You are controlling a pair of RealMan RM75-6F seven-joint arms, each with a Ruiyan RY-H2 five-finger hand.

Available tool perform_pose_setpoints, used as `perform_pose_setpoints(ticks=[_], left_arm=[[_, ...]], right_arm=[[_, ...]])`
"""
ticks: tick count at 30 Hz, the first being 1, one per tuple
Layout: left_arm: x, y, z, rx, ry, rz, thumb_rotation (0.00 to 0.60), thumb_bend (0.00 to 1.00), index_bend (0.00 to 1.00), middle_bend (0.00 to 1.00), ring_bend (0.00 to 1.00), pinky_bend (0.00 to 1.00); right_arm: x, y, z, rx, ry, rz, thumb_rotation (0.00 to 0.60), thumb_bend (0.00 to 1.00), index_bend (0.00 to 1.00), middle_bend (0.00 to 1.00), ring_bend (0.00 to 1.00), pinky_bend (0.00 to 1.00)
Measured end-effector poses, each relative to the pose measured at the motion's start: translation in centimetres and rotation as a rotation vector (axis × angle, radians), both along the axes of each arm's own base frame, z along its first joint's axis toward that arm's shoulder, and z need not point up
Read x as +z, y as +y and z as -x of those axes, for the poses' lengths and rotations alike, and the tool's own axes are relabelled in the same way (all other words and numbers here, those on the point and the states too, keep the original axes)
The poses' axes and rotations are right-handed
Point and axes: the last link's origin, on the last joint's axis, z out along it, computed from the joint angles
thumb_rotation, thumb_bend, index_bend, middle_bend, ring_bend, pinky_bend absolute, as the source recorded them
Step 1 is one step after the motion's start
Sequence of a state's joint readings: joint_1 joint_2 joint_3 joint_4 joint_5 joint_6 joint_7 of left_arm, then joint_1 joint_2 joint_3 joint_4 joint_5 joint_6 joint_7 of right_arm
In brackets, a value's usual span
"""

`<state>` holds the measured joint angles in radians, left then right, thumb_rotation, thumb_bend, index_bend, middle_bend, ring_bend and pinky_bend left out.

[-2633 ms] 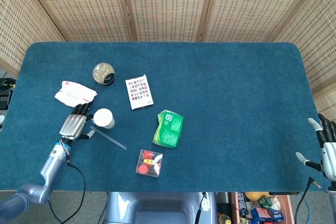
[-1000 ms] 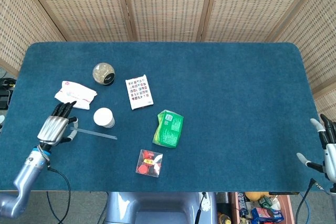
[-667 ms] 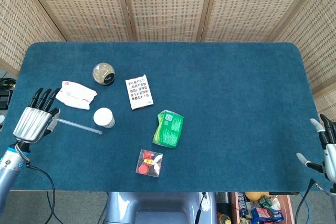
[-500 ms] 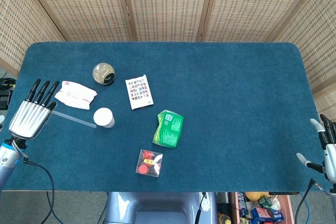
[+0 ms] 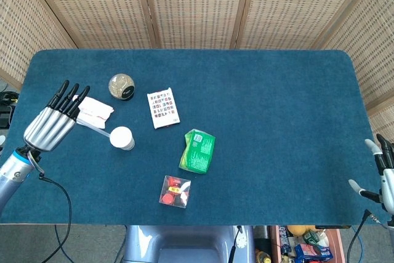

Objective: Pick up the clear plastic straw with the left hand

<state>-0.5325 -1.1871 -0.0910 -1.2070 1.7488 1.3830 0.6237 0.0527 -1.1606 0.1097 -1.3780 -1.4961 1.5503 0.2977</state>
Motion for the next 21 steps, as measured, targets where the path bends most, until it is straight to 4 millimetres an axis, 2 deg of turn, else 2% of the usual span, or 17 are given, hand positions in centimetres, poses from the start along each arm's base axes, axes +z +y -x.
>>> perform_pose_setpoints(ticks=[8,13,21], left_arm=[[-1.1,0.4,-0.8,-0.015,0.067,0.017,0.600,0.40,0.60,0.00,0.00,0.00],[-3.4,0.9,-1.6,-0.037,0.184,0.029,0.600,0.40,0.60,0.00,0.00,0.00],[-7.1,1.2,-3.1,-0.066,0.226,0.068,0.600,0.40,0.60,0.00,0.00,0.00]], right_arm=[[0.0,0.0,0.0,-0.003,0.001,-0.001,0.600,0.00,0.00,0.00,0.00,0.00],[0.0,0.0,0.1,-0.002,0.001,-0.001,0.600,0.00,0.00,0.00,0.00,0.00],[0.0,-0.1,0.2,-0.007,-0.003,-0.003,0.600,0.00,0.00,0.00,0.00,0.00]])
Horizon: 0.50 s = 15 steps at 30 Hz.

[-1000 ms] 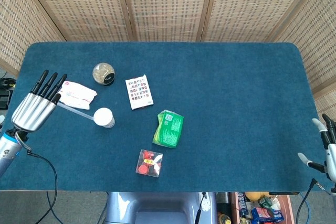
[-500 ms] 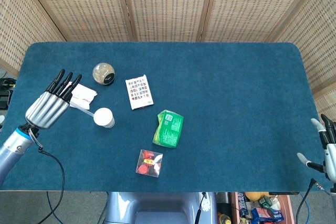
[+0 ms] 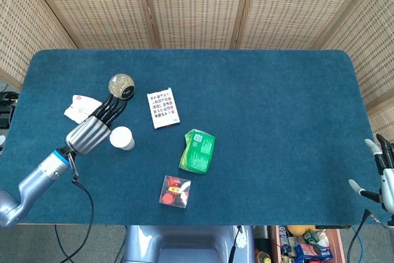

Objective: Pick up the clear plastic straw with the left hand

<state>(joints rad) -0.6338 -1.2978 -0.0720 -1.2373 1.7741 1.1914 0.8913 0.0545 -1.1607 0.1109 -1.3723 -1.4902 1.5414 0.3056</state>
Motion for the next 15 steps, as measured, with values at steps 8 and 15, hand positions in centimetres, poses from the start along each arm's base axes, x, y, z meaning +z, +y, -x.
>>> perform_pose_setpoints(ticks=[8,15], left_arm=[[-0.56,0.14,-0.15,0.010,-0.004,-0.008,0.600,0.38,0.03,0.00,0.00,0.00],[-0.10,-0.13,-0.39,0.009,-0.034,-0.017,0.600,0.37,0.00,0.00,0.00,0.00]], right_arm=[[0.06,-0.04,0.10,-0.003,-0.003,0.000,0.600,0.00,0.00,0.00,0.00,0.00],[0.06,0.01,0.02,0.001,-0.003,0.000,0.600,0.00,0.00,0.00,0.00,0.00]])
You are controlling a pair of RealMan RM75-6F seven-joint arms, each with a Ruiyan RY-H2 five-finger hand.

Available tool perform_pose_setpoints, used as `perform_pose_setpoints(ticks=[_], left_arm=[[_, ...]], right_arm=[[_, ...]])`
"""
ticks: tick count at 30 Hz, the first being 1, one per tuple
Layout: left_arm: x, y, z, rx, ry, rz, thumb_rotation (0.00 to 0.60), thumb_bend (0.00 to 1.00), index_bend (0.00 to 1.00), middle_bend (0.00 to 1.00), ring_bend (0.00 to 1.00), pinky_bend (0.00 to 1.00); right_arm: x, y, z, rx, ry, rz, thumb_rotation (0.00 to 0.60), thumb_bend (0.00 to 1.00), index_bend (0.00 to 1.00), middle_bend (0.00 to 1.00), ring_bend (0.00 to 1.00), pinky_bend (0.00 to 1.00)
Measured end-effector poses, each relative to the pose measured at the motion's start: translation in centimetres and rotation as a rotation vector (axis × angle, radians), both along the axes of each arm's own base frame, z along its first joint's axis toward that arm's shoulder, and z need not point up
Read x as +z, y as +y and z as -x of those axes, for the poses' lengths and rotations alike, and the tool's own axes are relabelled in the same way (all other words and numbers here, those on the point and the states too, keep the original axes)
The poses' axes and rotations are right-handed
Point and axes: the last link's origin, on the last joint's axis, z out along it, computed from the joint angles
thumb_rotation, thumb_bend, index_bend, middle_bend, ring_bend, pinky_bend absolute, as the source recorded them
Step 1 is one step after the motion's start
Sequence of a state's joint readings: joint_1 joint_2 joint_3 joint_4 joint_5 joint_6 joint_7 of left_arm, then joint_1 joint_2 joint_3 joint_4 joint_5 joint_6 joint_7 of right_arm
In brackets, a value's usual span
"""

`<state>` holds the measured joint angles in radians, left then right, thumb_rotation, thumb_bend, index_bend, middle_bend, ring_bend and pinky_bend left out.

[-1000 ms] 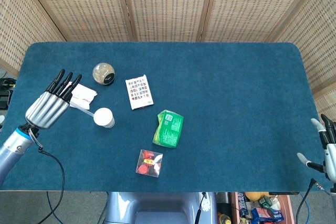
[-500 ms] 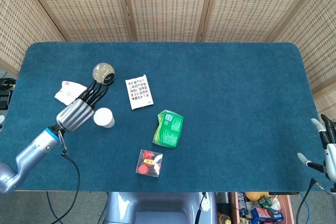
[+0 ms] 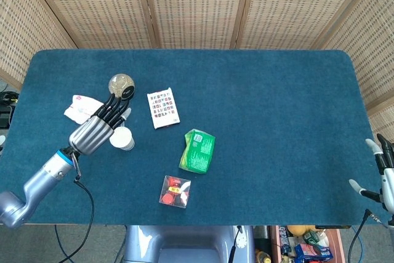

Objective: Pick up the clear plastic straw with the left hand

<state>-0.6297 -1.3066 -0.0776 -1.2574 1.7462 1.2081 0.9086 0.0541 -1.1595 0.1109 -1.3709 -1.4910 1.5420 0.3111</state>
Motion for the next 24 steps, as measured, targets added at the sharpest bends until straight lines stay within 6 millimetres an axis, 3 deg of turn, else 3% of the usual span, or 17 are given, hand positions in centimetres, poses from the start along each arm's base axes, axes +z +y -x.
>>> perform_pose_setpoints(ticks=[5,11,14,18,24], left_arm=[[1.2,-0.6,-0.3,0.015,-0.115,0.003,0.600,0.26,0.00,0.00,0.00,0.00],[3.9,-2.8,0.9,0.161,-0.478,0.075,0.600,0.16,0.00,0.00,0.00,0.00],[5.7,-4.8,2.7,0.268,-0.666,0.109,0.600,0.16,0.00,0.00,0.00,0.00],[7.7,-9.1,6.1,0.402,-0.881,0.094,0.600,0.16,0.00,0.00,0.00,0.00],[7.6,-14.2,9.2,0.572,-1.048,0.106,0.600,0.16,0.00,0.00,0.00,0.00]], right_arm=[[0.1,0.1,0.0,0.001,-0.002,0.002,0.600,0.00,0.00,0.00,0.00,0.00],[0.2,0.2,0.0,0.003,-0.005,0.007,0.600,0.00,0.00,0.00,0.00,0.00],[0.1,0.2,-0.1,0.006,-0.001,0.007,0.600,0.00,0.00,0.00,0.00,0.00],[0.1,0.3,-0.3,0.013,0.004,0.009,0.600,0.00,0.00,0.00,0.00,0.00],[0.0,0.6,-0.5,0.018,0.012,0.014,0.600,0.00,0.00,0.00,0.00,0.00]])
